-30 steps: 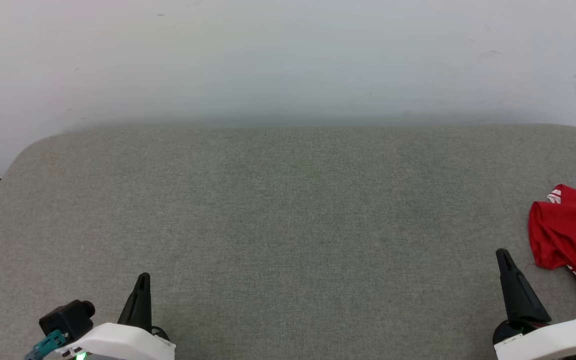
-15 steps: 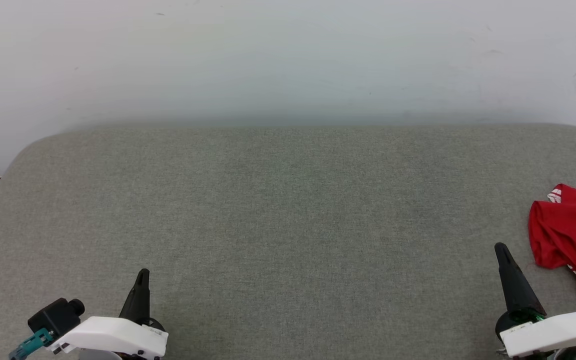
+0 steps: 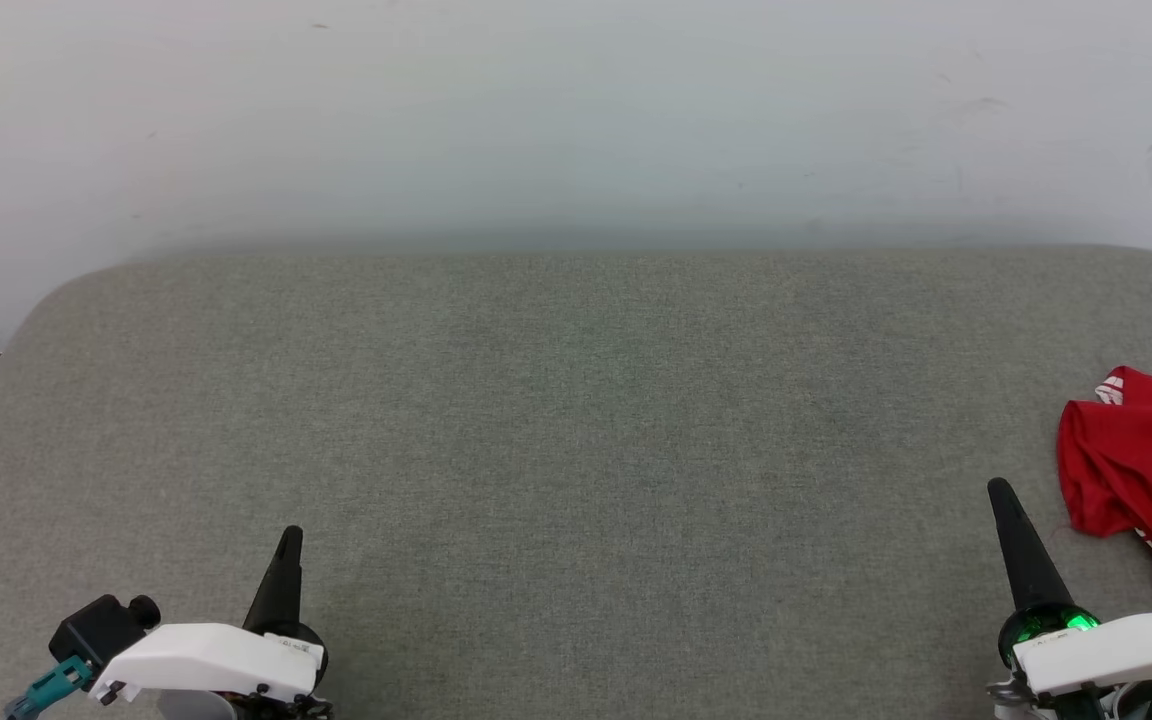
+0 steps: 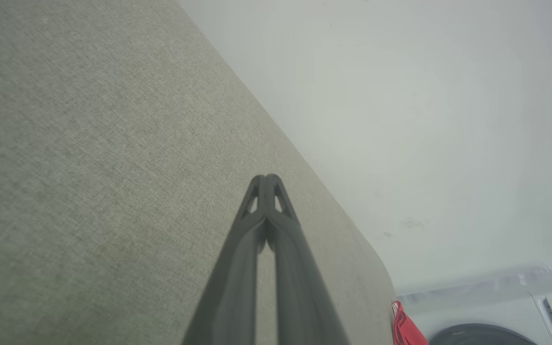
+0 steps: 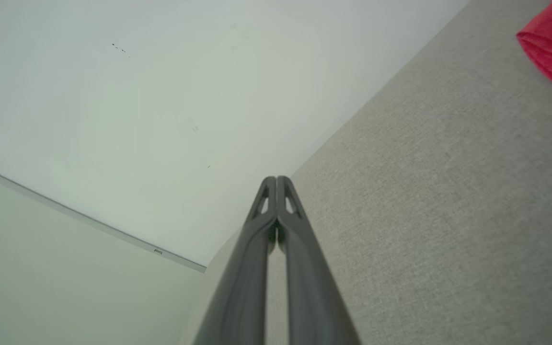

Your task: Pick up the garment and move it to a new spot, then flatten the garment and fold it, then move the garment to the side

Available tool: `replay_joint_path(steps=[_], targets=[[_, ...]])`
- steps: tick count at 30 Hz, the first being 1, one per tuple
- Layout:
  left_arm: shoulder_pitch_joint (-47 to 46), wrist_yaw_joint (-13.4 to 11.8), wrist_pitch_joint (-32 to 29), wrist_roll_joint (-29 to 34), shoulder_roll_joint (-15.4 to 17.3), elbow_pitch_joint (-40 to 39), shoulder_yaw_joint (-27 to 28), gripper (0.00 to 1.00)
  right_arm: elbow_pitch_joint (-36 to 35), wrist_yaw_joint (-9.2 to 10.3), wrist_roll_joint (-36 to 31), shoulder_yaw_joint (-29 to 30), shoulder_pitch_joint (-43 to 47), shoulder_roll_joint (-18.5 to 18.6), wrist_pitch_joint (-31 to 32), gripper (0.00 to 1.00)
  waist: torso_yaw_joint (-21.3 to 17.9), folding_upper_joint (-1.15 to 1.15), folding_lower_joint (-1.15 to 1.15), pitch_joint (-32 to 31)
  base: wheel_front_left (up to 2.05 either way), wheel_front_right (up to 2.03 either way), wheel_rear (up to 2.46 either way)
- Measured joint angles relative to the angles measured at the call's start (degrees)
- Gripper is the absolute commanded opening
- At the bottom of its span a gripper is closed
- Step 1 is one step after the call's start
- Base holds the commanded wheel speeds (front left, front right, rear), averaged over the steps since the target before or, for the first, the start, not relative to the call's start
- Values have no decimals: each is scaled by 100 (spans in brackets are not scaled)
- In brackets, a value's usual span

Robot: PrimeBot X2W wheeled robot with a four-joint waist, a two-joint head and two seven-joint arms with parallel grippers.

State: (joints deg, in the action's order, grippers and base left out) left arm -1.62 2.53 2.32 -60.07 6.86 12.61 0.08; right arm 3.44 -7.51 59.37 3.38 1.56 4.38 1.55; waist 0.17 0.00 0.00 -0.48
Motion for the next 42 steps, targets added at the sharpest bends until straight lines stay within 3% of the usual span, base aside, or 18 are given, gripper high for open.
replay_joint_path(steps=[42], targets=[[-279,312,-578,-2108,-249,91,422,0,688,1,2280,59,-485,8,202,0,-10,0,0,39,0,0,0]])
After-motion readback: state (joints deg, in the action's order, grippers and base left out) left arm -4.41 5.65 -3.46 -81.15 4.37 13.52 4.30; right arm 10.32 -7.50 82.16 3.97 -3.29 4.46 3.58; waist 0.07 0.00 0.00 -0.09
